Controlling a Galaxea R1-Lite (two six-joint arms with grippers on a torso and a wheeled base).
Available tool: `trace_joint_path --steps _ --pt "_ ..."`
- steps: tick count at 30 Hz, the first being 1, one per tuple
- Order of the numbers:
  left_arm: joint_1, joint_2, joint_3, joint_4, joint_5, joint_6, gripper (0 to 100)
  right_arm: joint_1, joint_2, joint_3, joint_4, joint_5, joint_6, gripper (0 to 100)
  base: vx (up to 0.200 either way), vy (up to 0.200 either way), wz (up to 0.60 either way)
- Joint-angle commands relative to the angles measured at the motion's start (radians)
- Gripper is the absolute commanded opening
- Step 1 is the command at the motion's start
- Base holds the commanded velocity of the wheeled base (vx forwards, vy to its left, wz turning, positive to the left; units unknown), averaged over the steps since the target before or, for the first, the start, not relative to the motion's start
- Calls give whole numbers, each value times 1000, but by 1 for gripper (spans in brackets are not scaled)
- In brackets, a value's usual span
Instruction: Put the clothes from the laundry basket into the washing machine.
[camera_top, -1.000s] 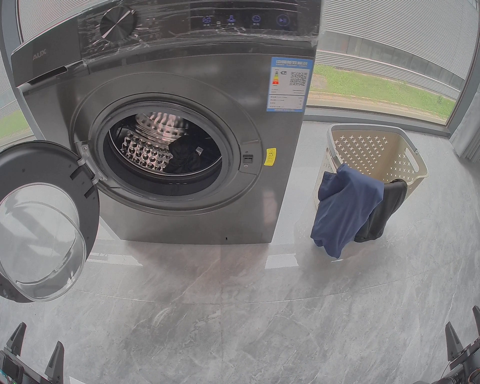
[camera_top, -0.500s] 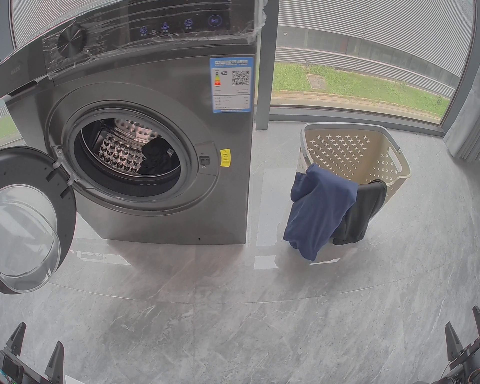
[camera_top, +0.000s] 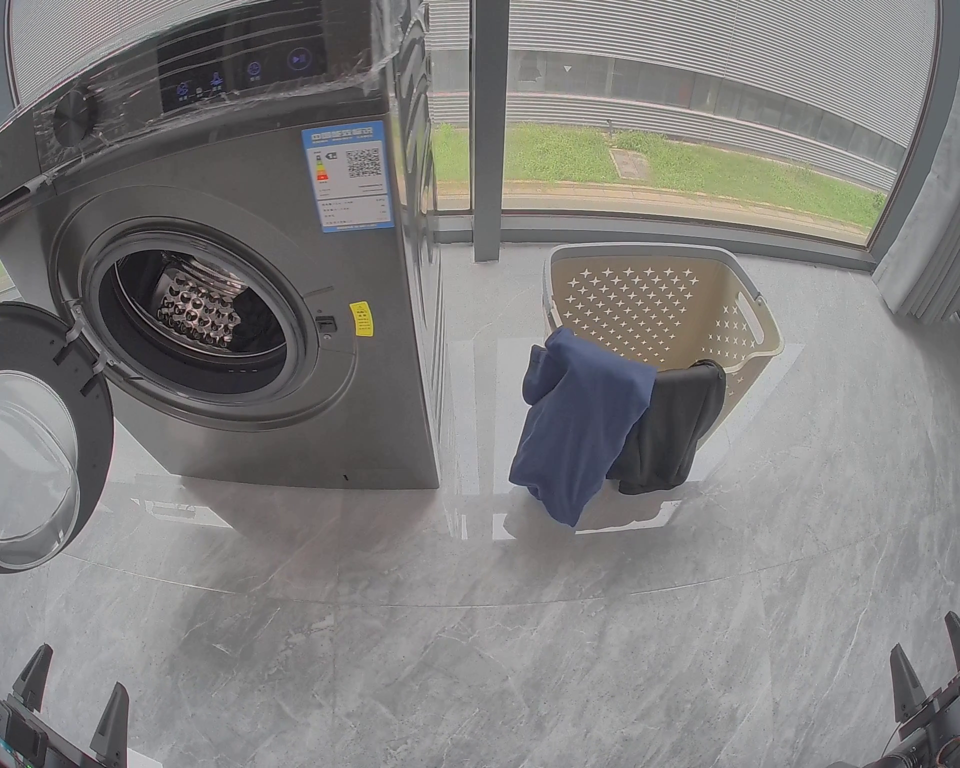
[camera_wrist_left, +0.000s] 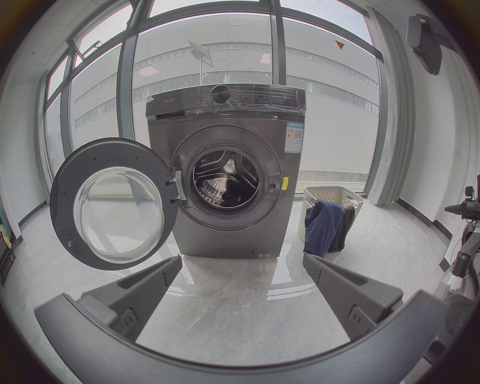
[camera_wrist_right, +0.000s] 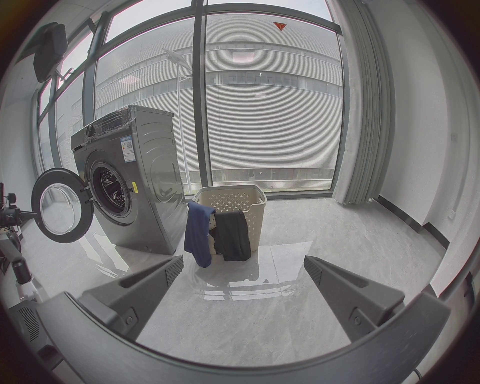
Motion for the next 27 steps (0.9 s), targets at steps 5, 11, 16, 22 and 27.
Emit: trace_joint_path --steps 5,11,16,22,27 --pt "0 -4 18 0 2 -3 100 0 -13 18 0 0 -2 100 120 0 0" --pt "0 -4 18 0 0 -7 100 0 -13 18 0 0 -5 100 200 0 0" --pt "0 -4 18 0 2 -10 100 0 -13 18 0 0 -5 100 200 0 0" --pt "0 -4 16 0 3 -15 100 0 -13 18 0 0 -5 100 133 0 0" --pt "0 -4 16 0 2 -10 100 0 -13 18 0 0 -5 100 0 -40 0"
